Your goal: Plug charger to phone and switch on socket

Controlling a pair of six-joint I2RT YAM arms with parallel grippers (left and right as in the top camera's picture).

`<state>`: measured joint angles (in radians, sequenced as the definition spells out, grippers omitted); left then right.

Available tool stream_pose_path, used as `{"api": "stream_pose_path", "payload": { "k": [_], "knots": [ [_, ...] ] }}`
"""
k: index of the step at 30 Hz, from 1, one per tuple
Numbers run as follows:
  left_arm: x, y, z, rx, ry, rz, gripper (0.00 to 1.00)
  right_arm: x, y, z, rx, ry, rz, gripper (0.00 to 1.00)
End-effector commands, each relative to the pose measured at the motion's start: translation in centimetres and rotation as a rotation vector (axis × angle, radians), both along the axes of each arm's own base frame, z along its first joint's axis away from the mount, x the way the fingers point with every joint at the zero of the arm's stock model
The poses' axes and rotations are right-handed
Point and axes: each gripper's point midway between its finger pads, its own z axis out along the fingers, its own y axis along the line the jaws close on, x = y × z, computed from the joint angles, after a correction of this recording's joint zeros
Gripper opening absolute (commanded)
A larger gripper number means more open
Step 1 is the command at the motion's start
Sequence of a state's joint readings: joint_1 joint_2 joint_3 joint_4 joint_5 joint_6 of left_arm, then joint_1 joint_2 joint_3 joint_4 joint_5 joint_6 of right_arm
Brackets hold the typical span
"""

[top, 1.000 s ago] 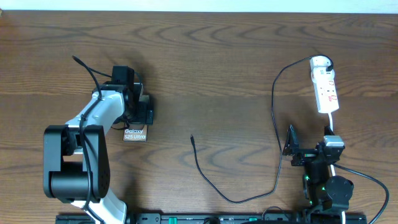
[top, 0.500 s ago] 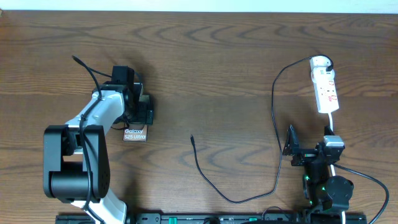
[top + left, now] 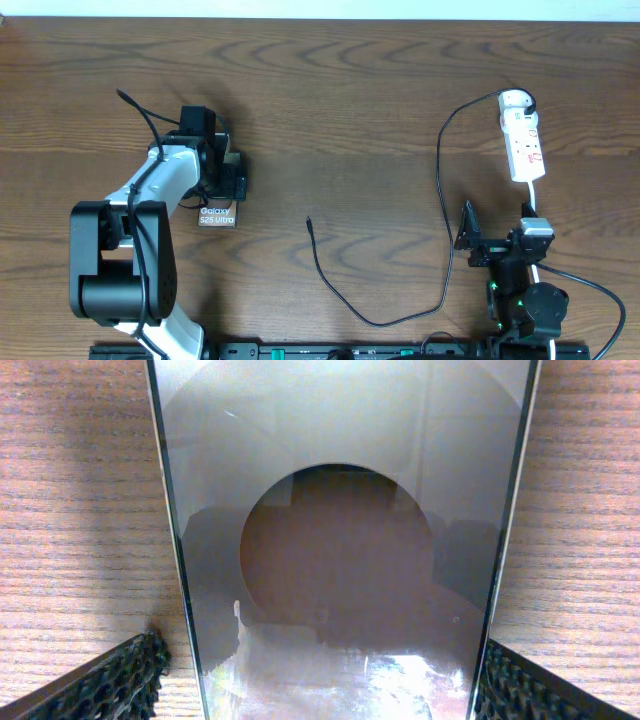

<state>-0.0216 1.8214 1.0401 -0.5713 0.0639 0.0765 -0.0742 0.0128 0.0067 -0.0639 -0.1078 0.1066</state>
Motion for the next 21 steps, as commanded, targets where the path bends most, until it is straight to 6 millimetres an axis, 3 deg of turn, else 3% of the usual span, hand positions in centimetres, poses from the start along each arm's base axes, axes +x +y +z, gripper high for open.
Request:
{"api": "stream_pose_path", "payload": {
  "k": [1, 21],
  "knots": [
    [-2.27, -0.37, -1.79, -0.027, 0.085, -0.002, 0.94, -0.03, 0.14, -0.04, 0.012, 0.001, 0.005, 0.99],
    [-2.35, -0.38, -1.84, -0.027, 0.087, -0.002, 0.91, -0.03, 0.15, -0.04, 0.012, 0.001, 0.005, 0.99]
  ]
}}
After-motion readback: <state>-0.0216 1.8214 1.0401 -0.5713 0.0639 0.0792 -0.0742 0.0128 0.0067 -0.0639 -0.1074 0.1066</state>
